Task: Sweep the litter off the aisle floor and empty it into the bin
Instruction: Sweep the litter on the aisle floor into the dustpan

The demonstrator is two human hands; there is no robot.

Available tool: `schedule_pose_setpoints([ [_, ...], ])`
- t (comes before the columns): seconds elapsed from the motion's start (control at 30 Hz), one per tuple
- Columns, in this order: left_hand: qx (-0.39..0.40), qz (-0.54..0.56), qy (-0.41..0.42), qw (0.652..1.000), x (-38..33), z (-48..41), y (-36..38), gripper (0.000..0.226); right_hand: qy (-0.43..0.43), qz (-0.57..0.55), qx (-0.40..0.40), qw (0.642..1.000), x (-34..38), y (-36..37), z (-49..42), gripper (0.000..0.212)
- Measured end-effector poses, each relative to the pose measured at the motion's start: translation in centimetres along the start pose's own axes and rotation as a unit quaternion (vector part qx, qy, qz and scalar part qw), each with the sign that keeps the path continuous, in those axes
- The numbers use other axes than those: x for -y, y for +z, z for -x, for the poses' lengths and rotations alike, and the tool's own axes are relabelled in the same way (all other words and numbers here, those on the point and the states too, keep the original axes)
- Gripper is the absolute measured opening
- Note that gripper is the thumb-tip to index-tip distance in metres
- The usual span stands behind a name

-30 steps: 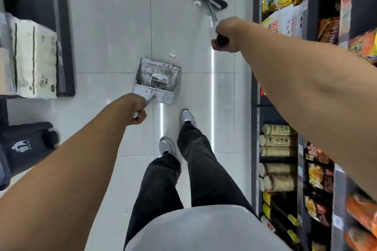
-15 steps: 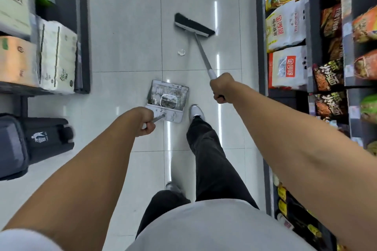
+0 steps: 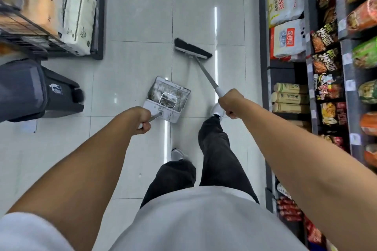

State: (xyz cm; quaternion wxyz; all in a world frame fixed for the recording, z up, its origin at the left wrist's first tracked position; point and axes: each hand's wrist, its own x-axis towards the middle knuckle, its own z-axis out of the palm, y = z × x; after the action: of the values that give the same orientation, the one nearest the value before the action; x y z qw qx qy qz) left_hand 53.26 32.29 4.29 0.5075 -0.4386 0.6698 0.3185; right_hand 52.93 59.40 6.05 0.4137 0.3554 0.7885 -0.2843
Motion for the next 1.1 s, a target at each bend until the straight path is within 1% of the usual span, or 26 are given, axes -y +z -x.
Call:
schedule_pose_setpoints([
  [0.07,0.002,0.0,-0.005,1.0,2.5,0.6,0.4,0.021,-0.007,-0.006,-0.018,1.0,-1.2,0.4,2.3,0.013],
  [0.13,0.009,0.012,-0.014,1.0,4.3,1.0,0.9,0.024,-0.034,-0.044,-0.07,0.996,-1.3,-0.9,3.5,0.018],
  [0.2,0.01,0.019,-0.018,1.0,5.4,1.3,1.3,0.031,-0.053,-0.071,-0.119,0.989,-1.0,-2.7,3.8,0.026],
  [0.27,0.001,0.017,-0.016,1.0,6.4,1.4,1.8,0.042,-0.07,-0.062,-0.135,0.986,-0.7,-3.3,3.7,0.028],
  [0.33,-0.007,0.018,-0.01,1.0,7.5,1.5,2.1,0.048,-0.086,-0.025,-0.12,0.989,0.2,-2.7,3.1,0.024],
  [0.4,-0.01,0.022,-0.007,1.0,8.4,1.2,2.3,0.047,-0.098,0.001,-0.107,0.989,1.5,-1.4,2.2,0.017],
  [0.5,0.004,0.017,-0.018,1.0,9.4,0.6,2.6,0.03,-0.092,-0.012,-0.066,0.994,2.4,0.9,0.7,0.007],
  [0.57,0.009,0.009,-0.019,1.0,9.7,0.8,2.8,0.024,-0.071,-0.02,-0.029,0.997,1.4,2.4,1.1,0.021],
  [0.63,0.014,0.003,-0.012,1.0,9.9,1.1,3.1,0.026,-0.058,0.011,-0.008,0.998,-0.8,3.7,2.5,0.022],
  [0.7,0.023,-0.006,-0.005,1.0,9.6,1.4,3.4,0.03,-0.051,0.056,-0.012,0.997,-2.9,3.5,4.7,0.015],
  [0.77,0.025,-0.013,-0.001,1.0,9.1,1.8,3.6,0.038,-0.05,0.07,-0.021,0.996,-3.8,1.3,7.0,0.012],
  [0.87,0.029,-0.027,-0.006,0.999,8.6,2.3,3.9,0.046,-0.078,-0.031,-0.044,0.995,-3.1,-3.5,8.8,0.022],
  [0.93,0.026,-0.031,-0.015,0.999,8.6,2.1,4.1,0.046,-0.096,-0.061,-0.051,0.992,-2.0,-5.0,8.7,0.029],
  [1.03,0.014,-0.039,-0.011,0.999,9.4,2.0,4.5,0.041,-0.122,-0.032,-0.05,0.991,0.6,-3.4,7.1,0.031],
  [1.1,0.01,-0.043,-0.003,0.999,10.4,1.9,4.7,0.031,-0.13,-0.019,-0.033,0.991,1.8,-0.9,5.8,0.03],
])
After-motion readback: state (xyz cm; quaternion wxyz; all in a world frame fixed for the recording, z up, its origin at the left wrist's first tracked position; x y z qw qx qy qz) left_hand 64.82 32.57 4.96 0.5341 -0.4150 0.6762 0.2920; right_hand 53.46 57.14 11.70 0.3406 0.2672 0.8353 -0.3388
